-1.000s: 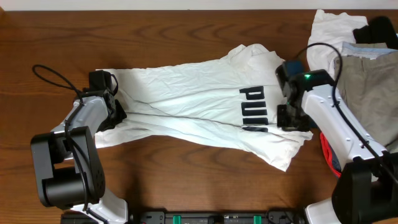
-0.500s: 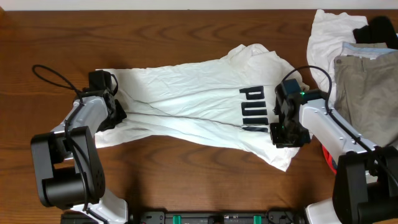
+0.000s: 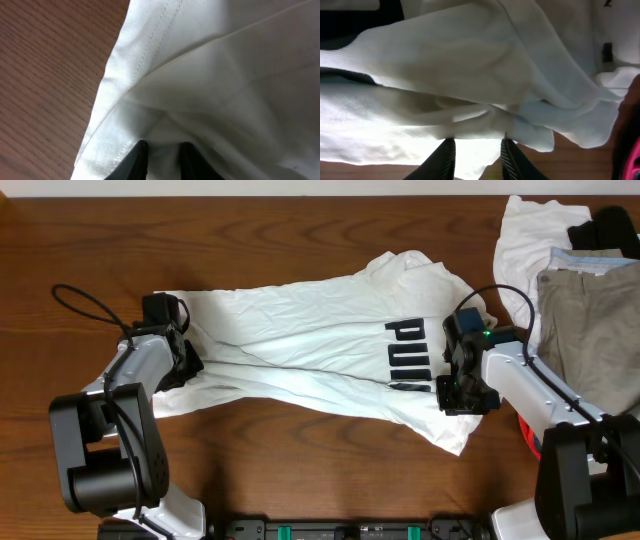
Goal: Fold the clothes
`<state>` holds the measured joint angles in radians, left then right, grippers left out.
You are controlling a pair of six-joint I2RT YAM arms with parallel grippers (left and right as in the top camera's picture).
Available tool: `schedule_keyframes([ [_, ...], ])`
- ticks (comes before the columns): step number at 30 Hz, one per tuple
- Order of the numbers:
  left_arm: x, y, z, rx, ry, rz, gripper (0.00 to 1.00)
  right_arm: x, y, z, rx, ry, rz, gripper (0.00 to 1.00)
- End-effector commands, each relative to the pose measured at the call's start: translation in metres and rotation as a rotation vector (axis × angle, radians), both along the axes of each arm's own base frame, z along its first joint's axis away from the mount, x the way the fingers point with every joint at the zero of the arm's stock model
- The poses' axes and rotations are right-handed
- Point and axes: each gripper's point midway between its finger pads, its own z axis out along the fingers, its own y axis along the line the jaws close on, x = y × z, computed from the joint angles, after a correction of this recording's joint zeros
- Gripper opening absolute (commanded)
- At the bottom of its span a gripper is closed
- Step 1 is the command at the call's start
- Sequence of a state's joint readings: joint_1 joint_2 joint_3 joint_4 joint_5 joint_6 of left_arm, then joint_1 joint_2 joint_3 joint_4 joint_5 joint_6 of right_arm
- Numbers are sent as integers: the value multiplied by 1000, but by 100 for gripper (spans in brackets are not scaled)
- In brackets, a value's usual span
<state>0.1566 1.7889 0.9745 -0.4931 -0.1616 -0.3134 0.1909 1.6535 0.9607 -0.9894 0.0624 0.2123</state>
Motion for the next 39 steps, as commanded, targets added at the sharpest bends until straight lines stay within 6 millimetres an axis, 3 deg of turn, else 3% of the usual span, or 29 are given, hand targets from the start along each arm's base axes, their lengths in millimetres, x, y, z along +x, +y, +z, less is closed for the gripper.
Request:
schedule_keyframes([
  [1,-22,-17,-28,-90,93,-12,24,13,-3,9,-12,-51,-26,29],
  [7,-22,-17,-28,-90,90,-12,24,18,-7,11,-29,-64,48,34],
  [14,-21,-17,-28,-90,89,-12,24,19,-10,11,-47,-68,72,49],
  [19,-21,-17,-28,-90,88,-12,24,19,-9,11,-41,-64,94,51],
  [24,-21,-17,-28,-90,89,-12,24,10,10,8,74,-29,104,50],
  [29,-21,-17,-28,-90,88,-12,24,1,10,3,77,-1,102,46],
  [33,-20,-16,-28,-89,85,-12,24,-2,10,2,82,5,101,30],
  [39,-20,-16,-28,-89,85,-12,24,7,5,3,51,-26,105,36],
])
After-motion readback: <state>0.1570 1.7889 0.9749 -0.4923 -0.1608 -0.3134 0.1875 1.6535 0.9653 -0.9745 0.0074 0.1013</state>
